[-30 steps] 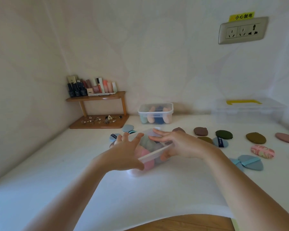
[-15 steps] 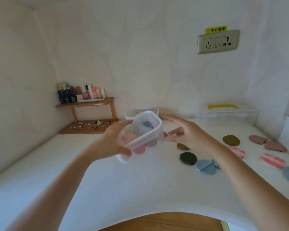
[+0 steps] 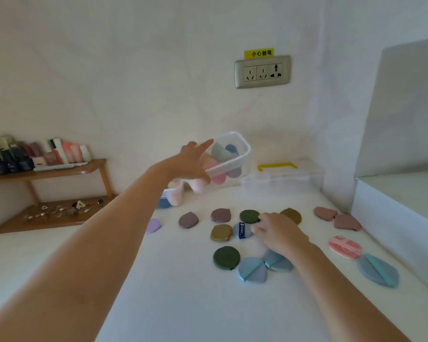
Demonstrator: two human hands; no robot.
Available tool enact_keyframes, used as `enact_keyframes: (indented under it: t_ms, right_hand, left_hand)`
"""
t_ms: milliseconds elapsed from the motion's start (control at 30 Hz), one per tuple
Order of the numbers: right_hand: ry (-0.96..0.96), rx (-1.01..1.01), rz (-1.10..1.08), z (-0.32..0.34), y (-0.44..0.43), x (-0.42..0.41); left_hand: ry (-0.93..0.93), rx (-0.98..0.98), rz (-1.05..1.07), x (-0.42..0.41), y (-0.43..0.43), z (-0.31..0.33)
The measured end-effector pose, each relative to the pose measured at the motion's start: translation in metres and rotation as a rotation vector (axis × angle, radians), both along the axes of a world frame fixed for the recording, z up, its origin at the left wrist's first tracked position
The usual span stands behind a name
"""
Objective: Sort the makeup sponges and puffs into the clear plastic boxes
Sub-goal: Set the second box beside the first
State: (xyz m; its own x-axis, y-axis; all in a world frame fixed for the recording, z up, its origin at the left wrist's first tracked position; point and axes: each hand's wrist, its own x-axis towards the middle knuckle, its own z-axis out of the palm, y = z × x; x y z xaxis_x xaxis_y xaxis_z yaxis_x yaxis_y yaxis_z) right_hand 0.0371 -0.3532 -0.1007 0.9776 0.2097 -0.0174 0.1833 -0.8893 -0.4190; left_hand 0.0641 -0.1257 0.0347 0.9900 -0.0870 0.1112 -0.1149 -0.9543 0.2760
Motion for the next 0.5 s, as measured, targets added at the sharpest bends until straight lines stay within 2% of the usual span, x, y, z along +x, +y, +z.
enact_keyframes:
  t_ms: [67, 167, 333, 500]
  right_hand:
    - [-0.024, -0.024, 0.015, 0.000, -0.001, 0.001]
    - [-0.053, -0.078, 0.019, 0.003, -0.001, 0.003]
    - [-0.118, -0.178, 0.043, 0.003, 0.002, 0.002]
    - [-0.136, -0.178, 0.058, 0.004, 0.002, 0.002]
  left_hand:
    - [0.097, 0.102, 0.017, 0.011, 0.004, -0.008]
    - [0.219, 0.141, 0.038, 0.020, 0.008, -0.023]
    - [0.277, 0.216, 0.006, 0.033, 0.005, -0.036]
    - [0.258, 0.089, 0.008, 0.060, 0.020, -0.045]
